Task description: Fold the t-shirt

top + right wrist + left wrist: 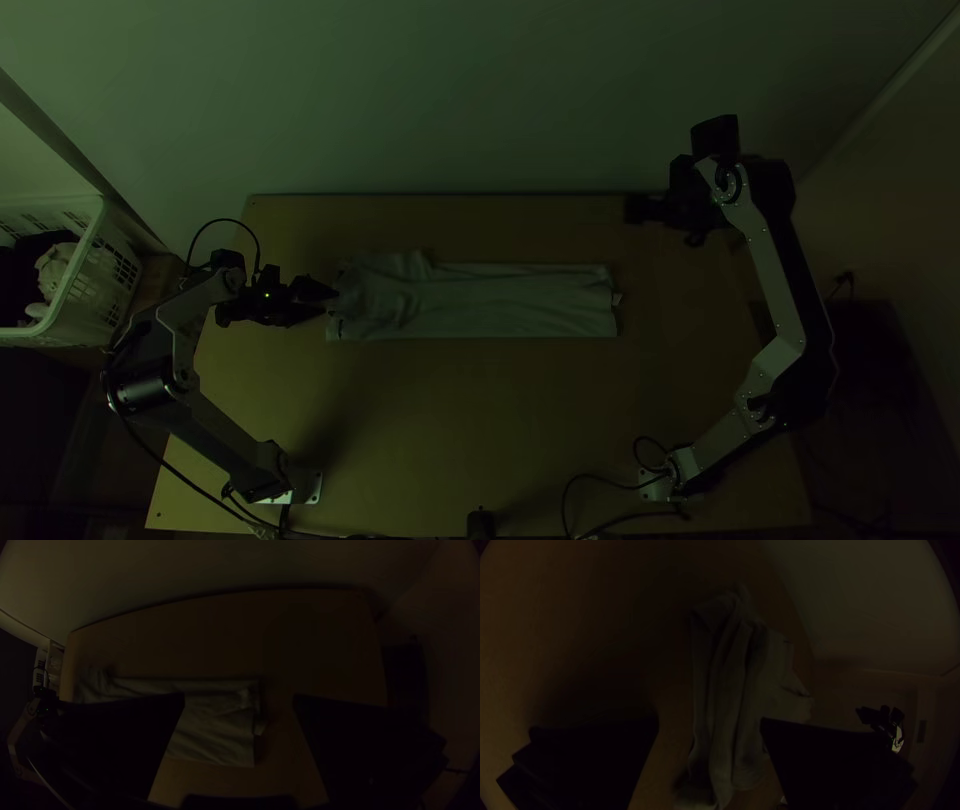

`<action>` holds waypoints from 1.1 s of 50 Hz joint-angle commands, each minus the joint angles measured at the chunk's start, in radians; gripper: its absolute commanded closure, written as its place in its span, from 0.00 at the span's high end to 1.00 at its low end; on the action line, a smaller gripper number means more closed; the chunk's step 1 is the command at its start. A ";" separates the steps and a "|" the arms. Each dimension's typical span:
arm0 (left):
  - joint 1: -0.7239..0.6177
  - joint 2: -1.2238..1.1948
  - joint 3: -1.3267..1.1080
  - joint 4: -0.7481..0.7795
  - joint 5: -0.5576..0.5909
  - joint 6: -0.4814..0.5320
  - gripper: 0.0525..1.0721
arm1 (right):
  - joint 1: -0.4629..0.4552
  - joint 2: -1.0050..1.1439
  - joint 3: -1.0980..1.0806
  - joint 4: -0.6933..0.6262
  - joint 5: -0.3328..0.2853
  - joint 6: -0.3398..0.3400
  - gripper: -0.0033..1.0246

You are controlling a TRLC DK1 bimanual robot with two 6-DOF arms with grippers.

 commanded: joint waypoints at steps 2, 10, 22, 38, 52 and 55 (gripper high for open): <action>-0.024 0.043 -0.026 0.003 -0.004 0.021 0.96 | 0.009 -0.030 -0.026 -0.008 0.005 -0.002 0.96; -0.096 0.046 -0.027 0.005 -0.002 -0.007 0.96 | 0.024 -0.041 -0.047 0.000 0.027 -0.002 0.96; -0.231 0.049 -0.026 0.083 0.002 -0.127 0.96 | 0.027 -0.064 -0.084 0.007 0.028 -0.003 0.96; -0.372 0.097 0.014 0.169 -0.108 -0.272 0.96 | 0.029 -0.130 -0.190 0.049 0.033 -0.005 0.96; -0.427 0.064 0.005 0.186 -0.347 -0.269 0.02 | 0.030 -0.174 -0.282 0.106 0.031 0.002 0.96; -0.421 0.049 0.003 0.176 -0.354 -0.268 0.03 | 0.032 -0.180 -0.302 0.118 0.031 0.002 0.96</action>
